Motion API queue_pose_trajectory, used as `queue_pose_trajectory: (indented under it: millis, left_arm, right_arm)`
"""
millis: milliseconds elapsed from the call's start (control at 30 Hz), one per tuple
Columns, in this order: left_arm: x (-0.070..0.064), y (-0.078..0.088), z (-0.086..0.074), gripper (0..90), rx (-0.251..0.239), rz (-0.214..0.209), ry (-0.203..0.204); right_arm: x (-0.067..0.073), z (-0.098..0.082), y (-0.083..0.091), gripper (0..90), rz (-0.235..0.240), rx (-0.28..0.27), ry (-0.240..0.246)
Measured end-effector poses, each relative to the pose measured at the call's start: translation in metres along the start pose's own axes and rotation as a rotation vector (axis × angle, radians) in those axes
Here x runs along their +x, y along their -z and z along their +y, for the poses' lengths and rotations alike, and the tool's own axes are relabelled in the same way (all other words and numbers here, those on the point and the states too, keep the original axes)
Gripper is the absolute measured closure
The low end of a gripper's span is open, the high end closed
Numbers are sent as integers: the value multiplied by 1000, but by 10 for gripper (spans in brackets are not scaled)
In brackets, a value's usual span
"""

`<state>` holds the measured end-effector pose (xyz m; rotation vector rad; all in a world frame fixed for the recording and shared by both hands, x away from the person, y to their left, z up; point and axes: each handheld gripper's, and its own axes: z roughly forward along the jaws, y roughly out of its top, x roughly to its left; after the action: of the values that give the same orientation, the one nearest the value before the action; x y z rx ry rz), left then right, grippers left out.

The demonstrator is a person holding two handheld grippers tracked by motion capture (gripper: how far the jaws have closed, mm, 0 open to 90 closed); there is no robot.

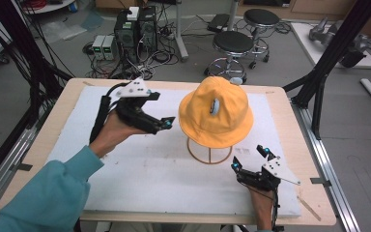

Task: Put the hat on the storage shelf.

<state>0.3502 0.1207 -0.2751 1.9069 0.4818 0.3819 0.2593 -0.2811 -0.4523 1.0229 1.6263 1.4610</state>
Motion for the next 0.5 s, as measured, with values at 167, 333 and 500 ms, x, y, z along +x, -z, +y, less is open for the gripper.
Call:
queue_pose_trajectory:
  millis: [167,333,500]
  left_arm:
    - [7,40,-42,56,-61,65,-3]
    - [21,74,-84,57,-120,91,52]
    - [30,98,-125,57,-138,137,90]
  right_arm:
    - [0,0,0,31,-1,4,-4]
    - [1,0,-1,31,-7,8,10]
    - [0,0,-1,31,-9,12,-5]
